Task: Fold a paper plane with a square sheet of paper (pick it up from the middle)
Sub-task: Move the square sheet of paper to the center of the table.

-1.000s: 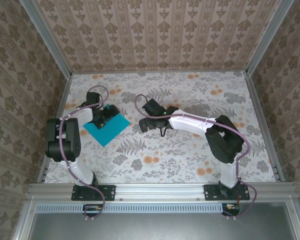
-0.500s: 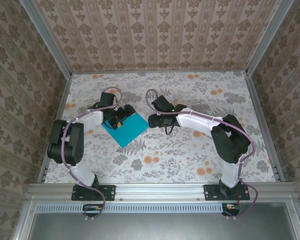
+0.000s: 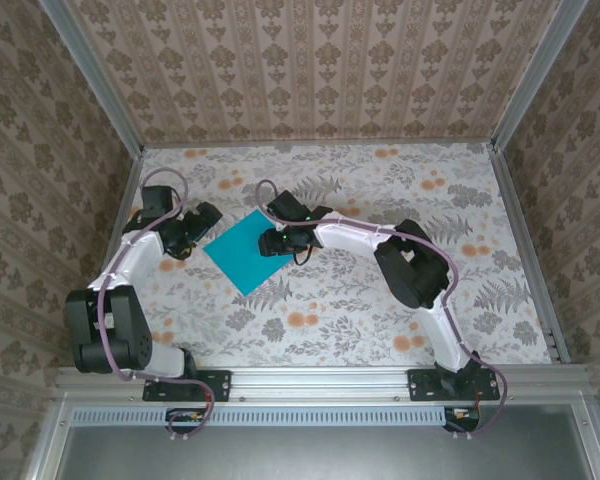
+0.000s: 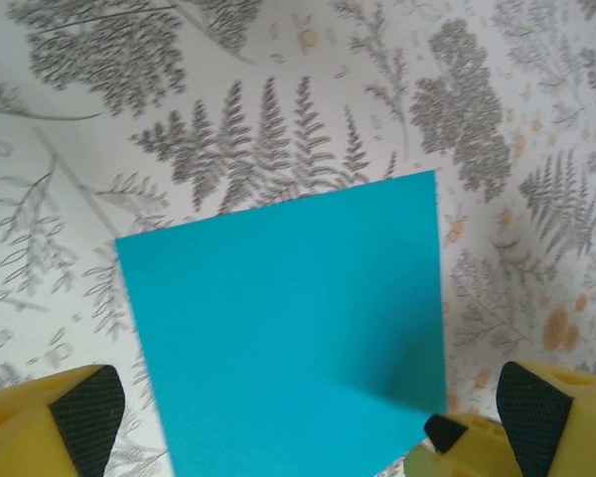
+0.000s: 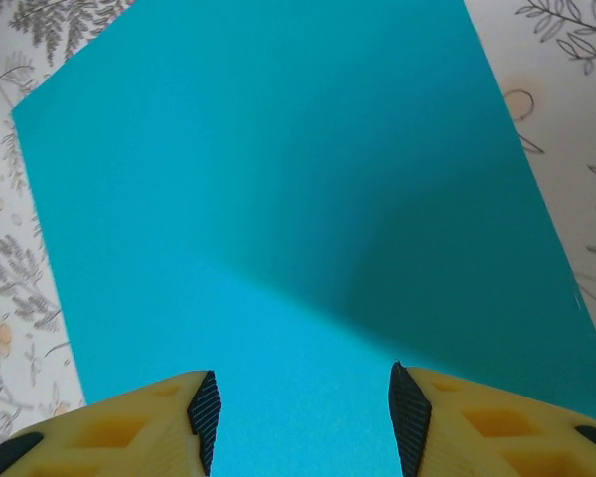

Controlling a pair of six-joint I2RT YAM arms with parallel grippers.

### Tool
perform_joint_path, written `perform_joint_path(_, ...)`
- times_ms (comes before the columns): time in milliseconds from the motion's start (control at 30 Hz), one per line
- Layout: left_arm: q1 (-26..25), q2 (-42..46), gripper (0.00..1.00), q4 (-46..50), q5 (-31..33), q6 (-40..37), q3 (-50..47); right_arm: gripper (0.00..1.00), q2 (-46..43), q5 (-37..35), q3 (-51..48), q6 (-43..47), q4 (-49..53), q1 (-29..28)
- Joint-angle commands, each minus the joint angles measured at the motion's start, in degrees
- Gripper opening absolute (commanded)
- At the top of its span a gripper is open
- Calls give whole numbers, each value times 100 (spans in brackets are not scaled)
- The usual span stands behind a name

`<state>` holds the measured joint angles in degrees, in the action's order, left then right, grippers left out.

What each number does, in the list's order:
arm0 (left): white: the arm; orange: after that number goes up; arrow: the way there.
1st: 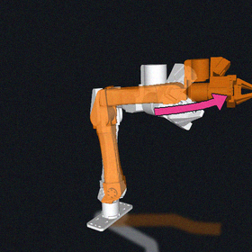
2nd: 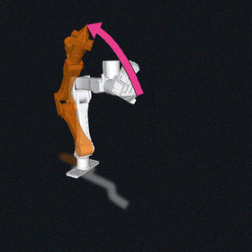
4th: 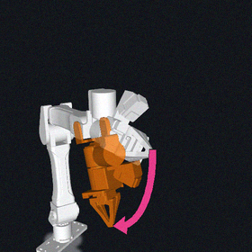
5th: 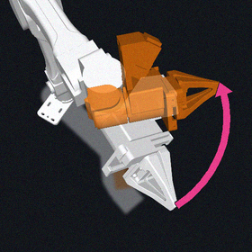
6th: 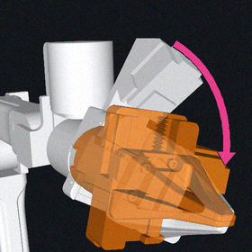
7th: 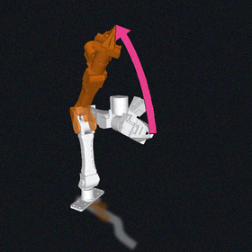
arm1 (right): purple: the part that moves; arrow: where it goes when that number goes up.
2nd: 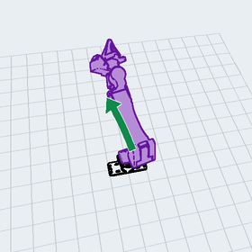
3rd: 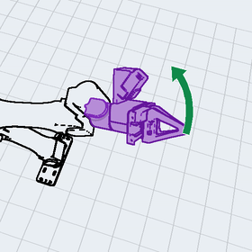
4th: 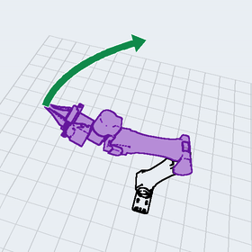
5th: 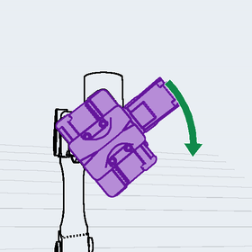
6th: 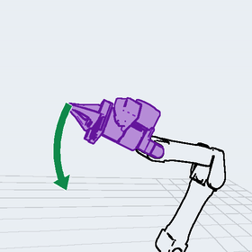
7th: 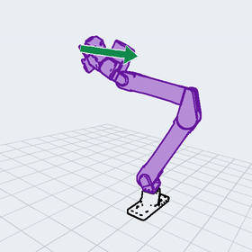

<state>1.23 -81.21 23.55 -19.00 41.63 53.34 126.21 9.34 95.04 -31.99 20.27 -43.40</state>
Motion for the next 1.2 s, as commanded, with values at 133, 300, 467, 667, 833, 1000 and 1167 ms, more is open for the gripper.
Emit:
perform_joint_path(133,57,187,100,406,226,-375,-39,54,386,-347,277,-86,800,46)
perform_joint_path(300,58,140,100,271,148,-306,-111,54,115,-767,-329,-242,1020,143)
perform_joint_path(467,52,49,100,169,81,-271,-179,55,-451,-1089,-1422,-489,1304,333)
perform_joint_path(667,49,-43,100,46,15,-236,-208,56,-1637,-1874,-3177,-971,1299,665)
perform_joint_path(833,31,-53,100,-166,-70,-140,-336,59,-2446,-2392,-3752,-969,1290,701)
perform_joint_path(1000,-6,-154,100,-189,-156,-142,-258,67,-2656,-2037,-2818,-46,1518,705)
perform_joint_path(1167,-57,-167,100,-102,-197,-231,-219,97,-2217,-1258,-2108,1124,1709,736)
